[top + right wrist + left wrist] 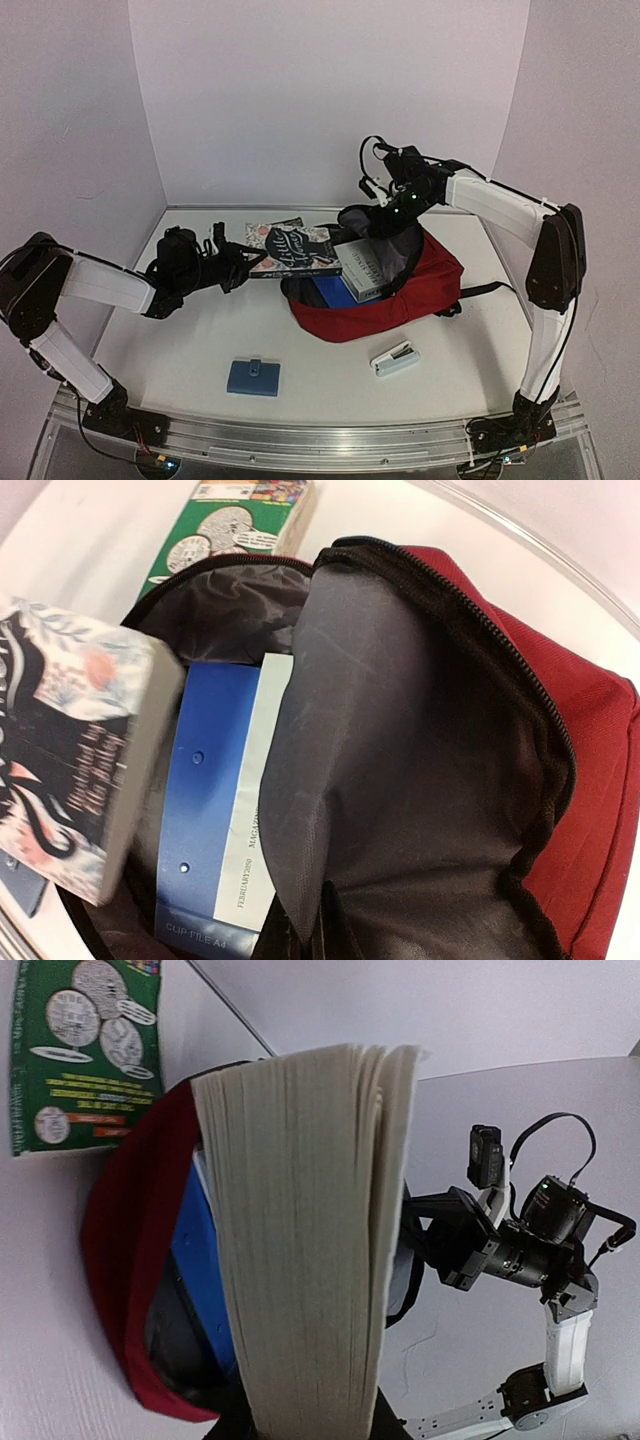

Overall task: Pack the student bag
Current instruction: Place the book in the student bag.

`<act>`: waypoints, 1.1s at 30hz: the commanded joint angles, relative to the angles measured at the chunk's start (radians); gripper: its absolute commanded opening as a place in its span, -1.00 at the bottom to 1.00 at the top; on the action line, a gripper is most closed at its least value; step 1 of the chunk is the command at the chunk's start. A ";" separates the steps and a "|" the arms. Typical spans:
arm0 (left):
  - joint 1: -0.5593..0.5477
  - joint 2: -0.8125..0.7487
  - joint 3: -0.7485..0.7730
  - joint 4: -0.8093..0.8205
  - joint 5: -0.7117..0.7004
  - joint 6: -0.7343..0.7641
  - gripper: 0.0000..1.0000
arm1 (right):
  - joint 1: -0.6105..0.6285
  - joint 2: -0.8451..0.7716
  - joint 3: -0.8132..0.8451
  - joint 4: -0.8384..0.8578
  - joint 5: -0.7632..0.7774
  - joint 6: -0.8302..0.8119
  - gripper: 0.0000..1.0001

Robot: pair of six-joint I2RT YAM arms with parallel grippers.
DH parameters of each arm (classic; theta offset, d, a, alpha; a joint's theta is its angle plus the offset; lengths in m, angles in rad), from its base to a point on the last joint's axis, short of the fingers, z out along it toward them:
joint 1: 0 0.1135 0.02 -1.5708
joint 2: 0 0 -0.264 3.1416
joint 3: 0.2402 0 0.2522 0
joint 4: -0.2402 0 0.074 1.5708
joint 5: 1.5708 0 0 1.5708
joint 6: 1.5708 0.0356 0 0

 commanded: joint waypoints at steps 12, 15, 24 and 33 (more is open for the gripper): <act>-0.142 0.472 0.375 0.344 0.024 -0.072 -1.00 | 0.011 -0.054 0.056 0.043 -0.100 0.033 -1.00; -0.173 0.559 0.441 0.355 -0.014 -0.104 -1.00 | 0.011 -0.052 0.055 0.043 -0.103 0.036 -1.00; -0.221 0.608 0.420 0.374 -0.196 -0.182 -0.98 | 0.011 -0.060 0.050 0.049 -0.120 0.039 -1.00; -0.294 0.623 0.621 0.092 -0.174 -0.080 -0.26 | 0.011 -0.055 0.040 0.053 -0.146 0.044 -1.00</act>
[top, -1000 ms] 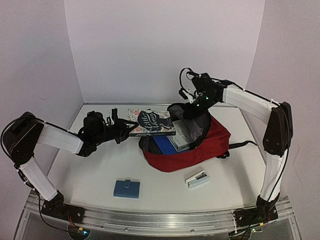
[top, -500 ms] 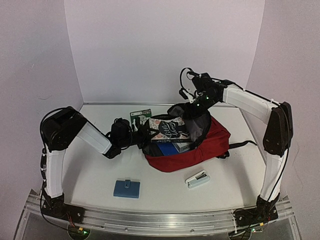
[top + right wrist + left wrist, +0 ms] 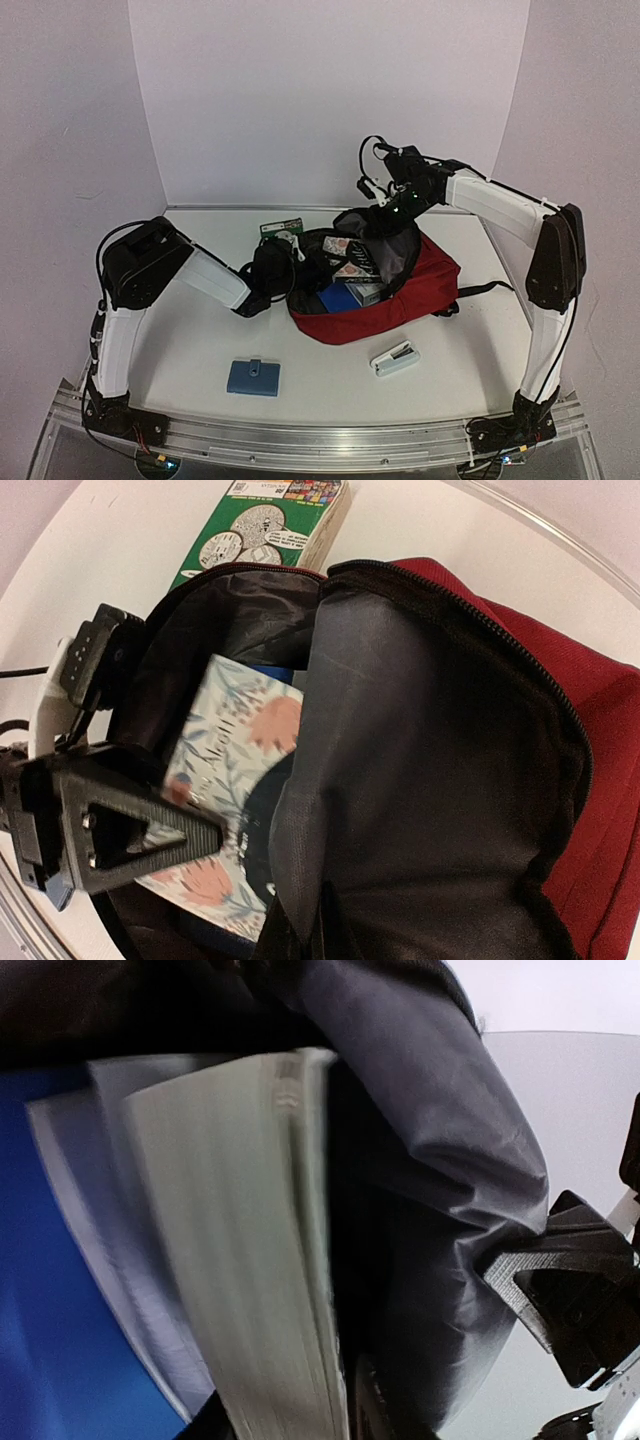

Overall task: Pack the student bag
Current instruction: Place the book in the student bag.

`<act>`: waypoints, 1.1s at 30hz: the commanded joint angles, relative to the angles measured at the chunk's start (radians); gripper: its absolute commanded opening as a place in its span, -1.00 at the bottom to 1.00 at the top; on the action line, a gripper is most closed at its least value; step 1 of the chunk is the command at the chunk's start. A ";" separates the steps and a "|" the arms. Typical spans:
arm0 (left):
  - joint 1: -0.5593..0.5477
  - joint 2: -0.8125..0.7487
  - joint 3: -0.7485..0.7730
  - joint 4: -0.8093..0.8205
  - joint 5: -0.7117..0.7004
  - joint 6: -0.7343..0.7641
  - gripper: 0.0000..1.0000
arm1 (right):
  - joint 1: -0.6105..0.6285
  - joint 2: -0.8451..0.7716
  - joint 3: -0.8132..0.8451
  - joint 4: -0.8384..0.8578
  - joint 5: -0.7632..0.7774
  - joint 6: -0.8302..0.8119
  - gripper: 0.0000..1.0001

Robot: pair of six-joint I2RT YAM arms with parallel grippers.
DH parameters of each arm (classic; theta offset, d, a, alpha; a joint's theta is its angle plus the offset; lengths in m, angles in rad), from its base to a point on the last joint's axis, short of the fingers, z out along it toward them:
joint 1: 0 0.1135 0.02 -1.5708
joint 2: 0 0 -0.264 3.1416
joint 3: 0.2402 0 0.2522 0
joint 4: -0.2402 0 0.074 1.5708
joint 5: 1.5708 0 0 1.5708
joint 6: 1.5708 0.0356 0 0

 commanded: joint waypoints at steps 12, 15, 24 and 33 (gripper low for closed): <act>-0.033 -0.276 -0.015 -0.499 -0.184 0.201 0.21 | 0.012 -0.080 0.001 0.054 -0.052 -0.010 -1.00; -0.035 -0.270 -0.003 -0.533 -0.178 0.211 0.17 | 0.012 -0.082 -0.001 0.054 -0.054 -0.011 -1.00; -0.036 -0.158 0.107 -0.553 -0.132 0.203 0.01 | 0.012 -0.088 -0.009 0.054 -0.069 -0.012 -1.00; -0.060 -0.201 0.074 -0.597 -0.227 0.216 0.05 | 0.012 -0.081 -0.020 0.055 -0.080 -0.019 -1.00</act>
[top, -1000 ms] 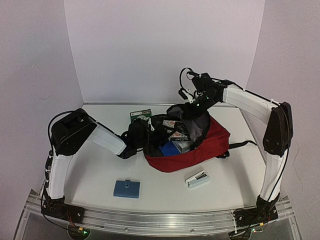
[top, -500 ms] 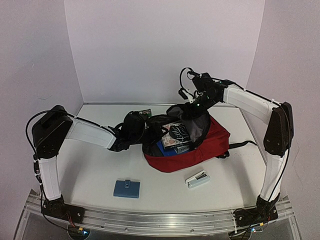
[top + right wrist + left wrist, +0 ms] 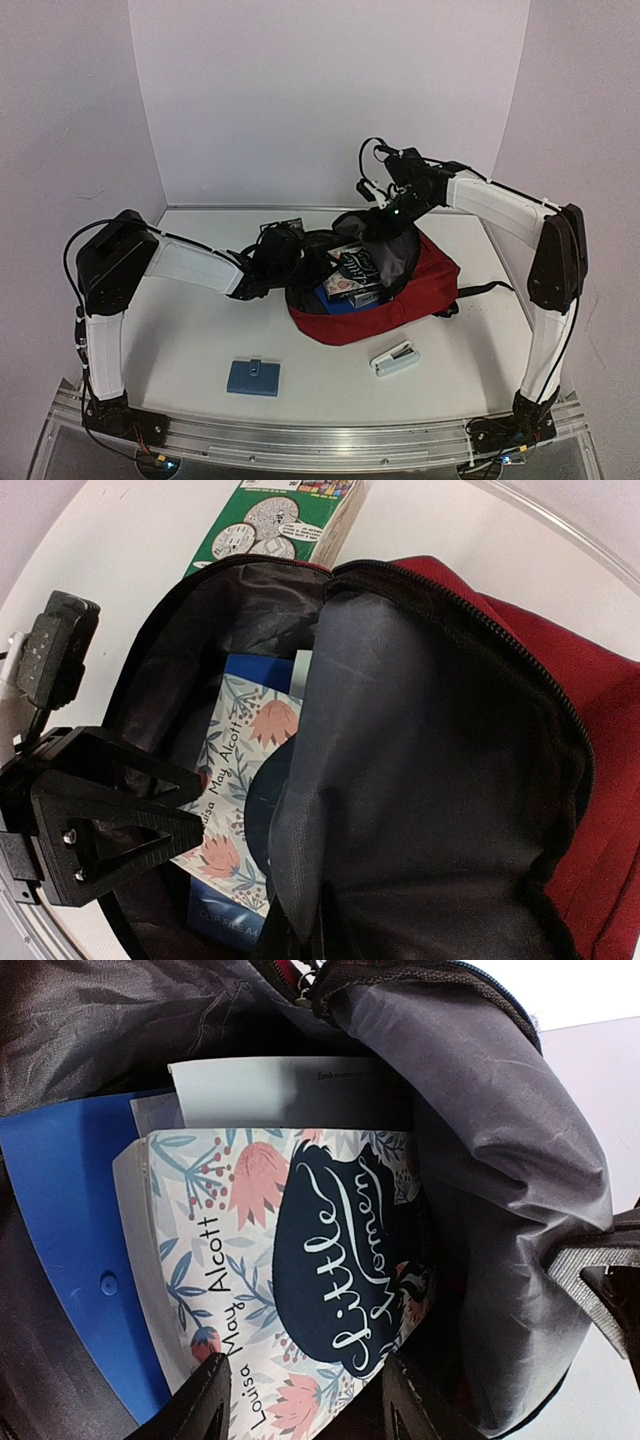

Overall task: Pack the student bag
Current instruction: Place the book in the student bag.

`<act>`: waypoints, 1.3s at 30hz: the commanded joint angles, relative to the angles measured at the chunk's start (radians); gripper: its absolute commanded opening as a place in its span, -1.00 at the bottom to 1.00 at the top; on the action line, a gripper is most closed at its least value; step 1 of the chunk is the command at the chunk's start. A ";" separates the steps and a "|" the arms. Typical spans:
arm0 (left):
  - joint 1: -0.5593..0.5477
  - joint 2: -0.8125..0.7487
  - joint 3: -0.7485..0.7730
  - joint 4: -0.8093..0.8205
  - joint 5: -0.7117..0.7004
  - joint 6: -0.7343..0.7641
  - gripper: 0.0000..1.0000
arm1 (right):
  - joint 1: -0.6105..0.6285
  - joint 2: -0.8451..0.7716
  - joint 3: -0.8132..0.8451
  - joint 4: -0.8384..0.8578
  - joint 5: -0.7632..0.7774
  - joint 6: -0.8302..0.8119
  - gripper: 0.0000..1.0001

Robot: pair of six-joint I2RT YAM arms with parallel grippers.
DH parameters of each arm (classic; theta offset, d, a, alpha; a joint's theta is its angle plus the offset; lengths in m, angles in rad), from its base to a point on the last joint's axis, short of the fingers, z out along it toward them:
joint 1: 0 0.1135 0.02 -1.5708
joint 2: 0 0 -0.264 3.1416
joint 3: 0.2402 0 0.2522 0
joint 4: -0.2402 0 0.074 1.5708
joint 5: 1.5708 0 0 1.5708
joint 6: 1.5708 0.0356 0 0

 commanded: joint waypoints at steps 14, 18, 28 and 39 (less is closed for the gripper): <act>-0.037 -0.058 0.034 -0.206 -0.145 0.009 0.02 | 0.012 -0.068 -0.003 0.049 -0.061 -0.011 -1.00; -0.037 0.014 0.115 -0.236 -0.104 0.022 -0.01 | 0.011 -0.071 -0.006 0.049 -0.063 -0.010 -1.00; -0.037 0.166 0.328 -0.209 0.038 0.122 -0.28 | 0.011 -0.072 -0.028 0.052 -0.083 -0.004 -1.00; -0.036 0.188 0.415 -0.221 0.148 0.213 -0.13 | 0.004 -0.088 -0.071 0.055 -0.030 -0.030 -1.00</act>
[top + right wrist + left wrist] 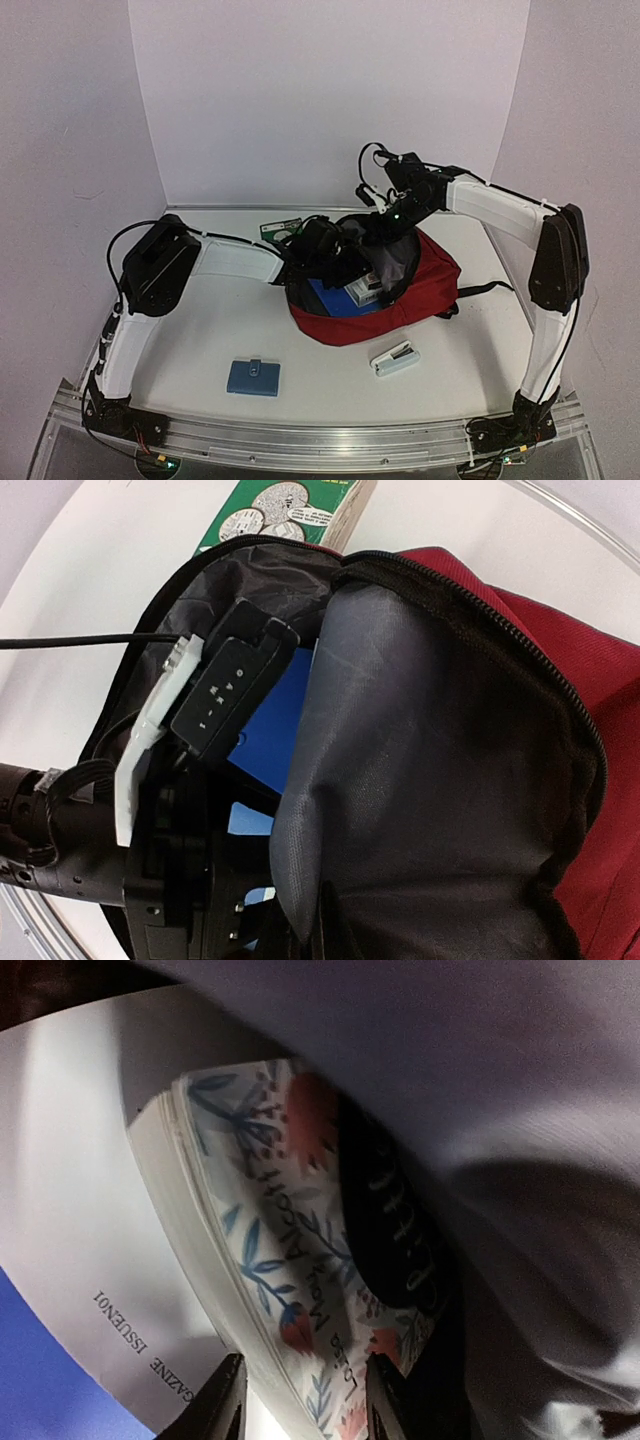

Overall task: Pack the student bag
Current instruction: Place the book in the student bag, then move the book to the center of the board.

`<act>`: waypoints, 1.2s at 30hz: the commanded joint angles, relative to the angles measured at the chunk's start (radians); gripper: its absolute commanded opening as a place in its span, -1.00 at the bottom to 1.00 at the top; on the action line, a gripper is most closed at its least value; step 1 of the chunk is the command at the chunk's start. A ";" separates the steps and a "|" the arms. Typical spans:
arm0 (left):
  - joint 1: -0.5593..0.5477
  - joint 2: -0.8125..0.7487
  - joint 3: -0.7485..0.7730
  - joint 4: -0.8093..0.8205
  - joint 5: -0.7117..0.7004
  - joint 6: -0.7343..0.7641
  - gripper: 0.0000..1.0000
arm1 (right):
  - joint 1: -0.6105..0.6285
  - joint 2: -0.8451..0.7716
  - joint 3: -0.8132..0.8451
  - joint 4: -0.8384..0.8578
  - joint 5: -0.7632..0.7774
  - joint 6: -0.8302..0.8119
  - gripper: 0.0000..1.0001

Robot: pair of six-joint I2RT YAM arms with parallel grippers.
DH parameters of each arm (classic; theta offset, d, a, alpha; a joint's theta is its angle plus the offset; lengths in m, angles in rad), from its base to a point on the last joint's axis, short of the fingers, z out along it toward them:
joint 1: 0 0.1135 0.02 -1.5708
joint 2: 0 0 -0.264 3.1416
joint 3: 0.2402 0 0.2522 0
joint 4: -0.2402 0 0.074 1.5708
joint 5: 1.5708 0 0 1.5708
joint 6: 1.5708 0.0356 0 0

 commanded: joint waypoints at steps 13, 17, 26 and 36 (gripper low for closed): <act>0.197 -0.553 -0.361 -0.236 -0.167 0.187 0.57 | -0.121 -0.088 -0.146 0.054 0.087 -0.084 -1.00; 0.314 -0.543 -0.354 -0.328 -0.178 0.226 0.64 | -0.155 -0.097 -0.148 0.056 0.118 -0.097 -1.00; 0.404 -0.301 -0.045 -0.512 -0.220 0.422 0.87 | -0.222 -0.107 -0.131 0.054 0.146 -0.104 -1.00; 0.404 0.125 0.528 -0.714 -0.189 0.585 0.97 | -0.223 -0.130 -0.150 0.052 0.024 -0.076 -0.34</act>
